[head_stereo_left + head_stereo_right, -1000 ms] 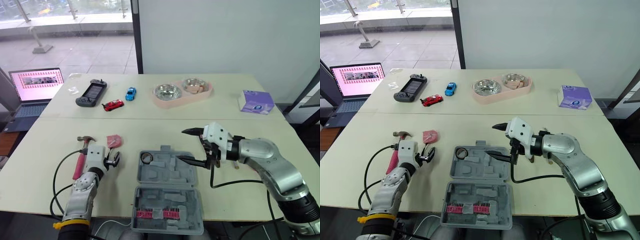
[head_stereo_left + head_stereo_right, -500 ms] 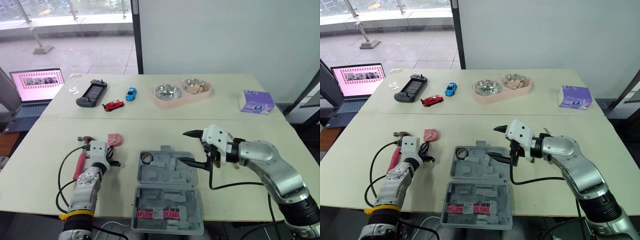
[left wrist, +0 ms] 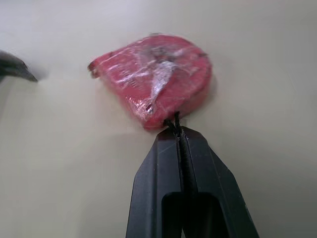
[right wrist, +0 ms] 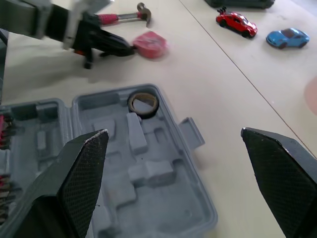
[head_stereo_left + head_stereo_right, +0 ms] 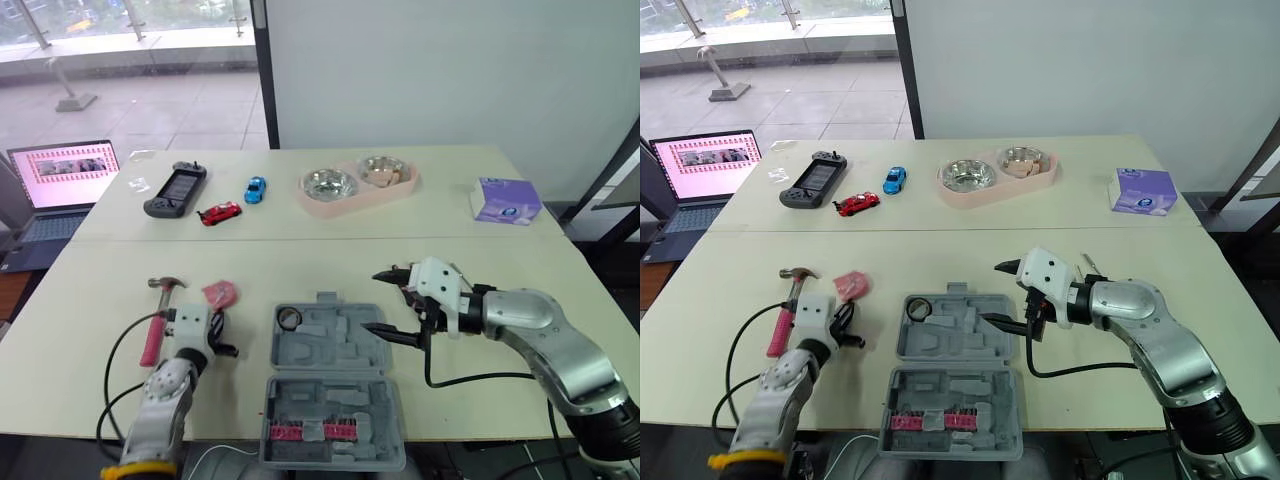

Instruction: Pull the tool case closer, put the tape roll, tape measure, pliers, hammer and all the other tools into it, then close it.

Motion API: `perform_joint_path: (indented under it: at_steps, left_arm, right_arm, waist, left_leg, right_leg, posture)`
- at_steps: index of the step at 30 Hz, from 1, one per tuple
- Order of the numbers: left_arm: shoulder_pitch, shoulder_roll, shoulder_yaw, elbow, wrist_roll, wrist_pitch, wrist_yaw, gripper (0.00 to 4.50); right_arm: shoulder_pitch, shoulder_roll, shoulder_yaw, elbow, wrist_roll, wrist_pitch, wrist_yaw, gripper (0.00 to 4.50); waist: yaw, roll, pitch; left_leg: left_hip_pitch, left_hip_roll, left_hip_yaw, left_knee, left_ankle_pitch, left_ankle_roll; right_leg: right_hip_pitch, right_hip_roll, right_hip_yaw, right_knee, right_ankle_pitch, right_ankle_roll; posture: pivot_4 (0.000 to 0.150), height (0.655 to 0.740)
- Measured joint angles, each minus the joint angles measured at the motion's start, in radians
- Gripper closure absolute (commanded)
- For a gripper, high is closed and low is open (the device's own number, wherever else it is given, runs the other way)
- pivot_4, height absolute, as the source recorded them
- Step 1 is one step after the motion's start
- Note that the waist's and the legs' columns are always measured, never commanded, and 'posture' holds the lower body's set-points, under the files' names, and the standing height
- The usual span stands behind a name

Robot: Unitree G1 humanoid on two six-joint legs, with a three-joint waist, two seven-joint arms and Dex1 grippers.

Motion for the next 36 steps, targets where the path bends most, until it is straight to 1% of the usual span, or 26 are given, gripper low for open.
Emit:
perform_joint_path:
  at_steps: [3, 6, 11, 13, 21, 27, 28, 30, 36]
  left_arm:
    - [0.12, 0.023, -0.002, -0.122, -0.004, 0.036, -0.025, 4.44]
    - [0.289, 0.063, 0.0, -0.267, -0.021, 0.061, -0.068, 4.44]
    - [0.48, 0.13, -0.01, -0.392, -0.051, 0.059, -0.166, 4.44]
    - [0.531, 0.164, -0.02, -0.416, -0.052, 0.043, -0.201, 4.44]
    - [0.615, 0.244, 0.004, -0.427, -0.056, -0.006, -0.274, 4.44]
    - [0.619, 0.261, 0.021, -0.413, -0.062, -0.02, -0.297, 4.44]
    - [0.618, 0.261, 0.021, -0.409, -0.062, -0.026, -0.302, 4.18]
    - [0.616, 0.261, 0.021, -0.407, -0.064, -0.03, -0.31, 3.51]
    - [0.612, 0.27, 0.051, -0.427, -0.097, -0.025, -0.335, 0.4]
  right_arm:
    - [0.006, -0.001, 0.0, -0.002, 0.0, 0.002, 0.0, 0.0]
    - [0.011, -0.002, -0.003, -0.011, 0.0, 0.002, 0.001, 0.0]
    - [0.01, -0.003, -0.003, -0.012, -0.002, 0.0, 0.003, 0.0]
    - [0.006, -0.002, -0.002, -0.008, -0.008, -0.008, 0.004, 0.0]
    - [0.002, 0.004, 0.004, 0.005, -0.019, -0.02, 0.007, 0.0]
    - [-0.004, 0.016, 0.013, 0.007, -0.03, -0.027, 0.007, 0.0]
    - [-0.007, 0.016, 0.013, 0.007, -0.034, -0.027, 0.007, 0.0]
    - [-0.01, 0.018, 0.013, 0.01, -0.037, -0.028, 0.007, 0.0]
    - [-0.015, 0.026, 0.013, 0.025, -0.041, -0.029, 0.007, 0.0]
  waist:
    - [0.004, 0.0, 0.0]
    - [0.002, -0.001, 0.0]
    - [0.007, -0.002, 0.001]
    - [0.009, -0.002, 0.001]
    - [0.007, -0.003, 0.002]
    - [0.009, -0.003, 0.002]
    - [0.009, -0.003, 0.002]
    - [0.009, -0.003, 0.002]
    - [0.009, -0.003, 0.002]
  left_leg:
    - [-0.001, 0.0, 0.001, 0.0, 0.0, 0.0]
    - [0.0, 0.001, 0.003, 0.0, 0.0, 0.0]
    - [-0.001, 0.001, 0.003, 0.0, 0.0, 0.001]
    - [-0.001, 0.001, 0.004, 0.0, 0.0, 0.001]
    - [-0.002, 0.002, 0.005, 0.0, -0.001, 0.001]
    - [-0.002, 0.002, 0.005, 0.0, -0.001, 0.001]
    - [-0.002, 0.002, 0.005, 0.0, -0.001, 0.001]
    - [-0.002, 0.002, 0.005, 0.0, -0.001, 0.001]
    - [-0.002, 0.002, 0.005, 0.0, -0.001, 0.001]
  right_leg:
    - [0.0, 0.0, 0.0, 0.0, 0.0, 0.0]
    - [0.0, 0.0, 0.001, -0.001, 0.0, 0.0]
    - [0.0, 0.0, 0.001, -0.001, -0.002, -0.003]
    - [0.0, 0.0, 0.001, -0.001, -0.002, -0.003]
    - [-0.002, 0.0, 0.001, -0.001, -0.003, -0.003]
    - [-0.002, 0.0, 0.001, -0.001, -0.003, -0.003]
    - [-0.002, 0.0, 0.001, -0.001, -0.003, -0.003]
    - [-0.002, 0.0, 0.001, -0.001, -0.002, -0.003]
    - [-0.003, 0.0, 0.001, -0.001, -0.002, -0.003]
  posture:
    - [0.15, 0.736]
    - [0.15, 0.736]
    - [0.15, 0.736]
    - [0.15, 0.736]
    - [0.15, 0.736]
    - [0.15, 0.736]
    - [0.15, 0.736]
    - [0.15, 0.736]
    - [0.15, 0.736]
